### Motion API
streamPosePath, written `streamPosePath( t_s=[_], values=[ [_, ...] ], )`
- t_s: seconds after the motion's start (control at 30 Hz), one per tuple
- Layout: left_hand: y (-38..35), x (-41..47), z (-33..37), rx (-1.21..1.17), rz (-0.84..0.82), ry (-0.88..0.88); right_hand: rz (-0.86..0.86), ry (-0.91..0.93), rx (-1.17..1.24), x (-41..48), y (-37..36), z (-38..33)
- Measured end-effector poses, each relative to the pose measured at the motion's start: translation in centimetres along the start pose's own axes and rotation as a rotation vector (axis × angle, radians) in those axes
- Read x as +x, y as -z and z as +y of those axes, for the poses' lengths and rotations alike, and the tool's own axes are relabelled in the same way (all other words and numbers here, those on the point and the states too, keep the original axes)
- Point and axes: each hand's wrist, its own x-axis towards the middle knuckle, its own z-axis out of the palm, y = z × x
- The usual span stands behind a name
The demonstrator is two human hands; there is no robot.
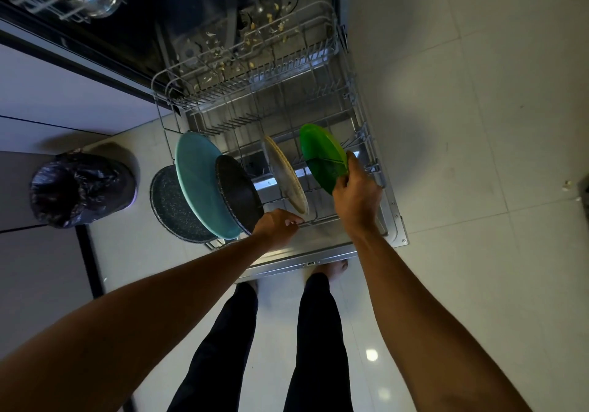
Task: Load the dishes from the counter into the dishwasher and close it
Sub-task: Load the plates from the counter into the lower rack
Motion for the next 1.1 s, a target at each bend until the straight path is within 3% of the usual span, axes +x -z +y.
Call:
streamPosePath(
  t_s=[0.27,0.57,0.9,1.1],
  values=[
    [-0.3,0.3,0.0,0.011,0.002,0.018,-0.145,0.127,-0.077,-0.5,-0.4,-0.1],
    [-0.4,0.7,0.0,0.027,-0.014,0.006,-0.119,0.085,-0.025,0.1,0.3,0.5],
    [-0.8,1.0,0.3,0.02,-0.008,-0.002,-0.127,0.183,-0.063,1.4,-0.3,-0.5],
    [-0.7,0.9,0.2,0.024,-0.017,-0.019,-0.152,0.128,-0.07,0.9,-1.6,0.1]
  ],
)
